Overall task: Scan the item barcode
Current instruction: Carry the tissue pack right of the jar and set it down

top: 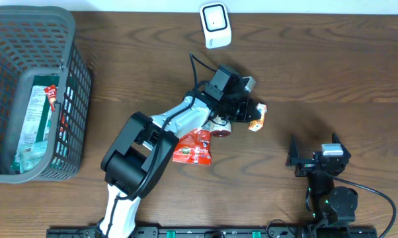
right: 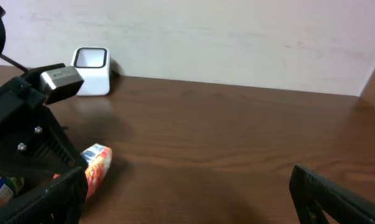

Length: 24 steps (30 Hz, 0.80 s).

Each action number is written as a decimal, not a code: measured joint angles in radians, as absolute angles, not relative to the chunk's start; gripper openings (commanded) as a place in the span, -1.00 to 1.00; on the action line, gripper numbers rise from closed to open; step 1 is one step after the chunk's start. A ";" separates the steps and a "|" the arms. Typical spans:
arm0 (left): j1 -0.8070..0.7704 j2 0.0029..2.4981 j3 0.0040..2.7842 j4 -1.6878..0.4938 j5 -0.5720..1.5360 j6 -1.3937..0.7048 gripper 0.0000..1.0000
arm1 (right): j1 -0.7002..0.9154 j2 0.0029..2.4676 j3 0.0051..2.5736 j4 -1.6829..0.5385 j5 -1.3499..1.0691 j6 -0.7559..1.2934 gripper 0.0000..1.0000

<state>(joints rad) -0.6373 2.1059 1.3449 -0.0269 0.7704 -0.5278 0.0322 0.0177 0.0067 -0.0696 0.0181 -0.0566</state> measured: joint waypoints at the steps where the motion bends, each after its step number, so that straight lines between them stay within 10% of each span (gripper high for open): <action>1: -0.638 2.107 1.345 -0.025 0.770 -0.528 -0.85 | 0.032 0.018 0.007 -0.070 0.018 -0.057 0.99; 24: -0.705 2.107 1.347 0.132 0.742 -0.625 -0.85 | 0.032 0.018 0.007 -0.070 0.018 -0.057 0.98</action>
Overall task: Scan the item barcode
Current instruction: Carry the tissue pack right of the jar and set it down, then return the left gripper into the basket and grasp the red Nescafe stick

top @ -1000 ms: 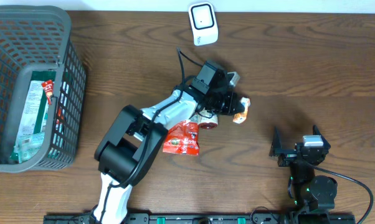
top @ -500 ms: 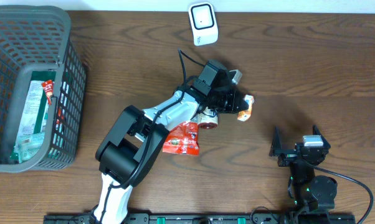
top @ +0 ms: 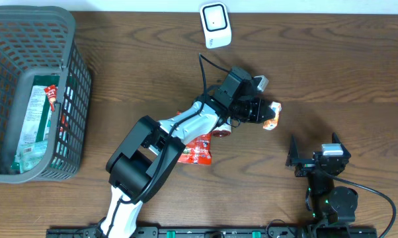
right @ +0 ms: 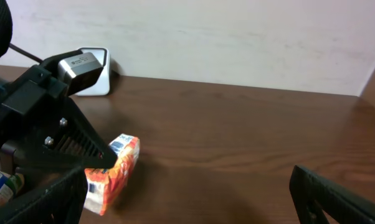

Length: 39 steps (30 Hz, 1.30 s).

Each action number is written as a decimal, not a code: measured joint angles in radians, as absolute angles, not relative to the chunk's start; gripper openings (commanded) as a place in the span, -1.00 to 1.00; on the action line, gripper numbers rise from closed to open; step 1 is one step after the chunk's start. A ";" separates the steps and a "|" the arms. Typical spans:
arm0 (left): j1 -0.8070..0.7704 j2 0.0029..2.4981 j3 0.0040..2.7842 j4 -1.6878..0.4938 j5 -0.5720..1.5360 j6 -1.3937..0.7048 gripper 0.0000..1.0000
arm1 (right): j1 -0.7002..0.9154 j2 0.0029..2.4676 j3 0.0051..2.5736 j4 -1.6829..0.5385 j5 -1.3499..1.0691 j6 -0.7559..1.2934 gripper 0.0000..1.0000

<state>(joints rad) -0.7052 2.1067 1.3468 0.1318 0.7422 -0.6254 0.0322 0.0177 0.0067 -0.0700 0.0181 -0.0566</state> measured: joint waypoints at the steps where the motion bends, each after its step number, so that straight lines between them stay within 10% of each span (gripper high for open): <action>1: -0.707 2.107 1.347 0.132 0.738 -0.625 -0.85 | 0.032 0.018 0.007 -0.070 0.018 -0.057 0.98; 18: -0.755 2.166 1.347 0.168 0.673 -0.632 -0.83 | 0.032 0.018 0.006 -0.070 0.018 -0.057 0.99; 31: -0.761 2.166 1.347 0.134 0.606 -0.620 -0.25 | 0.032 0.018 0.007 -0.070 0.018 -0.057 0.98; 39: -0.761 2.166 1.347 0.135 0.596 -0.602 -0.24 | 0.032 0.018 0.007 -0.070 0.018 -0.057 0.99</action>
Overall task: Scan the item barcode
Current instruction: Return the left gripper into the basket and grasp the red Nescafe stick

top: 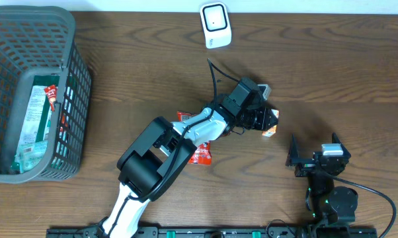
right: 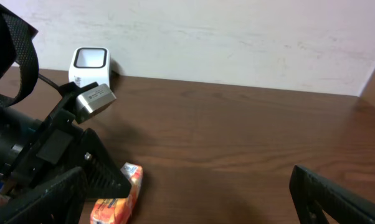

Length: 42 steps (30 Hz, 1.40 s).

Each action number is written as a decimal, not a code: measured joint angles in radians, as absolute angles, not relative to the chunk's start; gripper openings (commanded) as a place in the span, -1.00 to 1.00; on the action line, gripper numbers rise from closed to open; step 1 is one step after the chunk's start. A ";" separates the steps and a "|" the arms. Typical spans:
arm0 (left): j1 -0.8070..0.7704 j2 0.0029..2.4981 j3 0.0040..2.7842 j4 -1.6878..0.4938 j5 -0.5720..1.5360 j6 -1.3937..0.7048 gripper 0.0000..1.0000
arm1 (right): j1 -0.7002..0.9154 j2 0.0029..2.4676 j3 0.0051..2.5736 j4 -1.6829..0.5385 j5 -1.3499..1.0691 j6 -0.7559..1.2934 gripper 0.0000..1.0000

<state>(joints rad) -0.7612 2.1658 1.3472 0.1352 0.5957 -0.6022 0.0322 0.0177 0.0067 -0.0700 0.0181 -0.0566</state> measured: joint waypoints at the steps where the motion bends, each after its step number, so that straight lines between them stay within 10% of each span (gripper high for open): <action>1: -0.761 2.166 1.347 0.135 0.596 -0.602 -0.24 | 0.032 0.018 0.006 -0.070 0.018 -0.057 0.99; 23: -0.597 1.785 1.362 -0.067 0.513 -0.551 0.11 | 0.032 0.017 0.006 -0.070 0.018 -0.057 0.98; 29: -0.368 1.551 1.436 -0.498 0.295 -0.442 0.46 | 0.032 0.017 0.006 -0.070 0.018 -0.057 0.98; 42: 0.455 1.297 1.492 -0.749 0.065 -0.391 0.47 | 0.032 0.017 0.006 -0.070 0.018 -0.057 0.98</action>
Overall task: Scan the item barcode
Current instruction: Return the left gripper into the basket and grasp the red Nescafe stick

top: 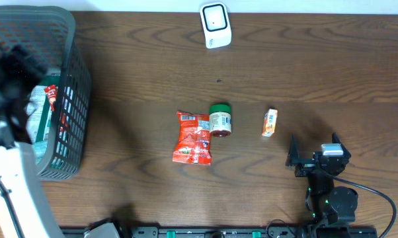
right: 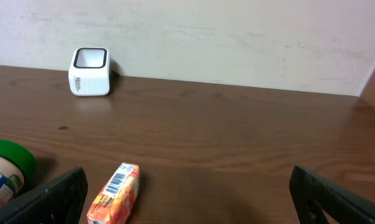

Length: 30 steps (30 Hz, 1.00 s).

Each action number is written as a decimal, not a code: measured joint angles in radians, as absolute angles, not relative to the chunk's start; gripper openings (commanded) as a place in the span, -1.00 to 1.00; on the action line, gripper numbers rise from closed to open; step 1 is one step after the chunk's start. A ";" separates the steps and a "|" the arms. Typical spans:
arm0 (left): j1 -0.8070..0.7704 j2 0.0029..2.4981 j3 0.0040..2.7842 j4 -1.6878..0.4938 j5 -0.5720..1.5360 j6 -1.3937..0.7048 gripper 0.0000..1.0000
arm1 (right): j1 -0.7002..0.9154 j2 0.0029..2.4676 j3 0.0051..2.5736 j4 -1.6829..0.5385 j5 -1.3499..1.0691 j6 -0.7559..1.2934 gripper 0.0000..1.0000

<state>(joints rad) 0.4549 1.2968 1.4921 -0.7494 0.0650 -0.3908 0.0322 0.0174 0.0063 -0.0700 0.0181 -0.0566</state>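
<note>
A small orange box (top: 270, 122) lies on the table by itself, its barcode facing up in the right wrist view (right: 114, 193). The white scanner (top: 214, 25) stands at the back edge (right: 89, 63). My right gripper (top: 313, 143) rests open just right of and nearer than the box, its fingers (right: 58, 198) spread wide with nothing between them. My left arm (top: 10, 172) is at the far left; its gripper end (top: 14, 66) is a dark blur over the basket, jaws not readable.
A green-lidded jar (top: 219, 119) lies beside a red snack packet (top: 194, 137) at the table's middle. The grey mesh basket (top: 70, 39) at the far left holds several packets.
My left gripper let go of the orange box, which now lies on the table. The left arm has moved from the table's middle to the basket at the far left. The right arm stayed still.
My left gripper held the orange box near the jar and packet, then further right, then low at the table left of my right gripper. Now the box lies there alone, barcode up, and the left arm is over the basket.
</note>
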 measured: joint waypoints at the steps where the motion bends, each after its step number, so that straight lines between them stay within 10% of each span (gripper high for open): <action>1: 0.492 1.319 1.492 -0.767 0.062 -0.391 0.47 | 0.032 0.017 0.007 -0.070 0.018 -0.057 0.99; 18: 0.575 1.924 1.492 -0.757 0.119 -0.245 0.52 | 0.032 0.018 0.007 -0.070 0.018 -0.057 0.99; 20: 0.575 1.971 1.492 -0.752 0.125 -0.237 0.36 | 0.032 0.018 0.006 -0.070 0.018 -0.056 0.99; 25: 0.580 2.033 1.492 -0.743 0.124 -0.227 -0.80 | 0.032 0.018 0.007 -0.070 0.018 -0.057 0.99; 30: 0.581 2.028 1.499 -0.745 0.207 -0.228 -0.85 | 0.032 0.018 0.007 -0.070 0.018 -0.057 0.98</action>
<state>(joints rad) 0.5812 2.0281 1.4990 -0.7448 0.2066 -0.2276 0.0322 0.0177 0.0067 -0.0700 0.0181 -0.0566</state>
